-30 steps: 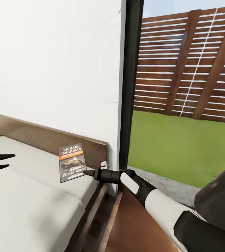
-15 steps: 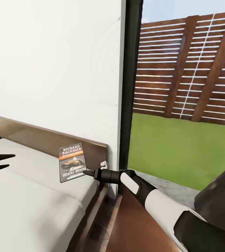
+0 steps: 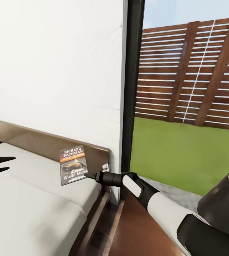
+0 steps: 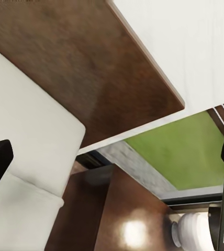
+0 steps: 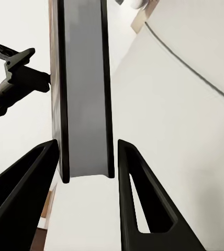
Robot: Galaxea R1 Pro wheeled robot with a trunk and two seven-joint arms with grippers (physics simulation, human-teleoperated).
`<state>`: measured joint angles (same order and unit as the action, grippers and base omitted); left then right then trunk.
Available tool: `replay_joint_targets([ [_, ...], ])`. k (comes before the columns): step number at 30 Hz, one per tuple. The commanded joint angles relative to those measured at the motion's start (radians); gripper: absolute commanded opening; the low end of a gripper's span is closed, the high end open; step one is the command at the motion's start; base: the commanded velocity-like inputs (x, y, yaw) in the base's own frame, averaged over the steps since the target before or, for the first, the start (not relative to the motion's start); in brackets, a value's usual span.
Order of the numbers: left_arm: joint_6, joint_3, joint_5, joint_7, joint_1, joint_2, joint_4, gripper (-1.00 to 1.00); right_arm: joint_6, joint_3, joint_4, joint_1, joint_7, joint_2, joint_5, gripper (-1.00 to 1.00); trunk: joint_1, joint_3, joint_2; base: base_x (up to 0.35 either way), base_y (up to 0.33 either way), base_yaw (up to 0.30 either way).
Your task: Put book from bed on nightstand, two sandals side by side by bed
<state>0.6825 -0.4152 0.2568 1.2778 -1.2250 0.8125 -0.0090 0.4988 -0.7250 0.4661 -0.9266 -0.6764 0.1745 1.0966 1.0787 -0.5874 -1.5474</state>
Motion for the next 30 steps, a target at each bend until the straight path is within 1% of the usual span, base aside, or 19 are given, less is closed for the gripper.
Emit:
replay_joint_targets([
  [1,0.01,-0.008,0.01,0.004,-0.001,0.0,0.0,1.0,0.004,-0.003,-0.001,-0.001,-0.002,0.0,0.008,-1.0,0.0,0.001,-0.001,0.0,0.0,0.0],
  [30,0.012,-0.008,0.01,0.004,-0.001,0.0,0.0,1.0,0.004,-0.003,-0.001,0.0,-0.002,0.0,0.008,-1.0,0.0,0.046,-0.001,0.0,0.0,0.0],
])
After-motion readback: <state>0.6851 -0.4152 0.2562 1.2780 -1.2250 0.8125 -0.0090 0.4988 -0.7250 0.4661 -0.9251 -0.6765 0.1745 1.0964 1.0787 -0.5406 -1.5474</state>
